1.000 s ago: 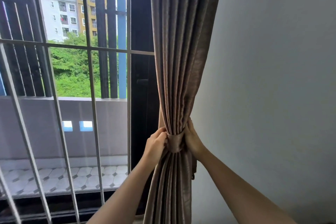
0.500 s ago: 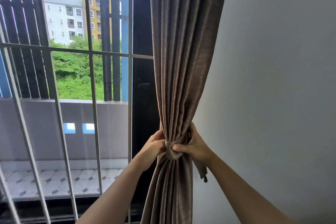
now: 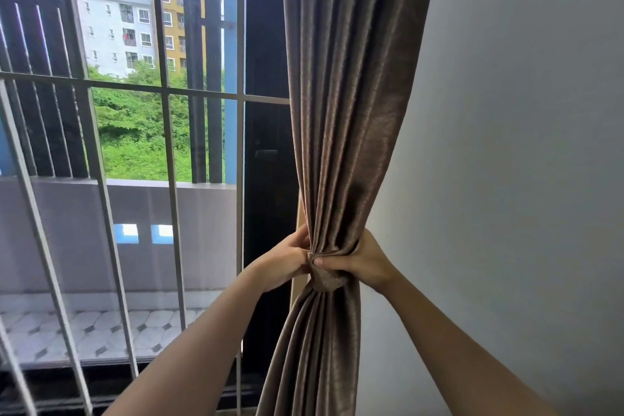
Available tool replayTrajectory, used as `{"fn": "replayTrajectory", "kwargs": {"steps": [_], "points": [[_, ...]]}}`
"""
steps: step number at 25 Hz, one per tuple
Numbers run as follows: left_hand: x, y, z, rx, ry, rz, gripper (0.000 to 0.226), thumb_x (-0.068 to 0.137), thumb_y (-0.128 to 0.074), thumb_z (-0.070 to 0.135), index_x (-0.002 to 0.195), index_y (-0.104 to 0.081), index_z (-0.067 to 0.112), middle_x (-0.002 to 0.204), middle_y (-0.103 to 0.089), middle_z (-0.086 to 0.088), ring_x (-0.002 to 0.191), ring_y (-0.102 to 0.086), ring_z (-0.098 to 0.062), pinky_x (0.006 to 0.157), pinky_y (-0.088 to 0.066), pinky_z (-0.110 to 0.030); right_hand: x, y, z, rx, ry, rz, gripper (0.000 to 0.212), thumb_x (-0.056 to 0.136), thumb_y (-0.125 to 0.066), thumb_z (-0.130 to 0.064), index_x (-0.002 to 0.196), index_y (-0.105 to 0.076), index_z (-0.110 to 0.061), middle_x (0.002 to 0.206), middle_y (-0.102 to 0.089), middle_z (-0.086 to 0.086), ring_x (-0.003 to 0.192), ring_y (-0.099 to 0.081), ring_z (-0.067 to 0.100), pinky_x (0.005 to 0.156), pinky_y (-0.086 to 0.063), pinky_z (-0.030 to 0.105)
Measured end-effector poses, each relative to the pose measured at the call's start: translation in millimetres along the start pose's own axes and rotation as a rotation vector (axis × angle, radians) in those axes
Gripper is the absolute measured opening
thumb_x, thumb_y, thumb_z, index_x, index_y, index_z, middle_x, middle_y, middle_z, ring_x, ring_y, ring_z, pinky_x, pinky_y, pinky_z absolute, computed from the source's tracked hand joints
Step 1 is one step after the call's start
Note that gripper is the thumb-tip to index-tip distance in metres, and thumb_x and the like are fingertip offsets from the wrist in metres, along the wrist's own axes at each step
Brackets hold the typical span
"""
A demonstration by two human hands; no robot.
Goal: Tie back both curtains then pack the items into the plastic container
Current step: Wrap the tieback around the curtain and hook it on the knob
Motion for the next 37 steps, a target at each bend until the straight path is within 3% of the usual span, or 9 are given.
{"fn": "replayTrajectory", "kwargs": {"steps": [8, 12, 14, 18, 22, 24, 28, 32, 37], "points": [[6.1, -0.2, 15.7, 0.237, 0.004, -0.016, 0.06, 0.083, -0.062, -0.001, 0.132, -0.042, 0.026, 0.113, -0.063, 0.0, 0.108, -0.061, -0.021, 0.088, -0.054, -0.036, -4.3, 7.8, -3.3, 0.034, -0.003, 0.016, 0.047, 0.065, -0.081, 0.001, 0.1, -0.066, -0.028, 0.097, -0.072, -0.01, 0.096, -0.068, 0.009, 0.077, -0.054, 0.018], [3.3, 9.8, 36.7, 0.664, -0.073, 0.171, 0.025, 0.08, -0.067, 0.013, 0.089, -0.054, 0.032, 0.086, -0.061, 0.008, 0.08, -0.059, -0.01, 0.07, -0.049, -0.019, -7.9, 9.2, -2.7, 0.045, -0.004, 0.089, 0.043, 0.065, -0.081, -0.001, 0.093, -0.066, -0.029, 0.094, -0.07, -0.011, 0.089, -0.068, 0.002, 0.075, -0.054, 0.016], [1.6, 10.2, 43.6, 0.722, -0.231, 0.243, 0.016, 0.074, -0.071, 0.03, 0.086, -0.06, 0.029, 0.093, -0.061, 0.003, 0.082, -0.057, -0.01, 0.072, -0.048, -0.02, -9.1, 11.3, -0.7, 0.076, -0.003, 0.132, 0.041, 0.065, -0.081, -0.001, 0.093, -0.067, -0.029, 0.094, -0.071, -0.01, 0.091, -0.068, 0.006, 0.075, -0.055, 0.017], [-6.4, 13.9, 46.7, 0.711, -0.353, 0.186, 0.05, 0.063, -0.064, 0.045, 0.099, -0.07, 0.011, 0.11, -0.059, 0.0, 0.091, -0.055, -0.01, 0.082, -0.049, -0.024, -8.8, 10.7, 3.4, 0.153, -0.027, 0.106, 0.04, 0.068, -0.078, 0.002, 0.094, -0.069, -0.027, 0.093, -0.073, -0.008, 0.092, -0.069, 0.01, 0.075, -0.054, 0.019], [-13.8, 6.5, 54.0, 0.861, -0.407, 0.188, 0.01, 0.076, -0.059, 0.029, 0.083, -0.064, 0.024, 0.079, -0.063, 0.001, 0.074, -0.057, -0.005, 0.067, -0.044, -0.016, -9.1, 11.6, 5.0, 0.166, -0.048, 0.124, 0.039, 0.066, -0.08, 0.001, 0.093, -0.07, -0.025, 0.094, -0.074, -0.006, 0.091, -0.069, 0.011, 0.076, -0.053, 0.02], [-15.9, -0.7, 50.6, 0.968, -0.392, 0.198, 0.013, 0.087, -0.054, 0.017, 0.087, -0.06, 0.029, 0.074, -0.063, 0.006, 0.069, -0.058, -0.001, 0.063, -0.036, -0.011, -9.3, 13.6, 5.6, 0.182, -0.05, 0.161, 0.038, 0.066, -0.08, 0.002, 0.091, -0.069, -0.025, 0.093, -0.073, -0.006, 0.089, -0.069, 0.009, 0.075, -0.054, 0.019], [-19.6, 24.6, 40.9, 1.432, -0.376, 0.384, 0.044, 0.087, -0.03, 0.046, 0.1, -0.066, 0.024, 0.085, -0.056, 0.009, 0.085, -0.046, -0.011, 0.076, -0.03, -0.032, -10.1, 13.1, 6.2, 0.145, -0.049, 0.182, 0.041, 0.069, -0.079, -0.003, 0.1, -0.064, -0.024, 0.1, -0.07, -0.005, 0.091, -0.068, 0.007, 0.079, -0.056, 0.021], [-26.2, 37.5, 35.1, 1.073, -0.274, 0.23, 0.013, 0.095, -0.048, 0.016, 0.094, -0.061, 0.018, 0.082, -0.055, 0.011, 0.076, -0.051, -0.005, 0.07, -0.04, -0.015, -10.0, 9.9, 7.8, 0.156, -0.057, 0.163, 0.038, 0.07, -0.079, -0.004, 0.099, -0.066, -0.024, 0.1, -0.071, -0.005, 0.092, -0.068, 0.01, 0.077, -0.054, 0.018], [-44.1, 45.4, 28.4, 1.102, -0.263, 0.266, 0.021, 0.093, -0.054, 0.026, 0.106, -0.062, 0.011, 0.087, -0.068, -0.004, 0.07, -0.058, -0.011, 0.059, -0.04, -0.008, -11.3, -9.4, 10.4, 0.022, -0.036, 0.052, 0.064, 0.059, -0.085, -0.034, 0.117, -0.059, -0.025, 0.115, -0.066, -0.002, 0.105, -0.064, 0.013, 0.091, -0.053, 0.03]]}}
Point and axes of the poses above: each hand's wrist, its own x-axis towards the middle knuckle, its own y-axis out of the back of the hand, z = x × y, the point moved 7 cm from there along x, towards the middle knuckle
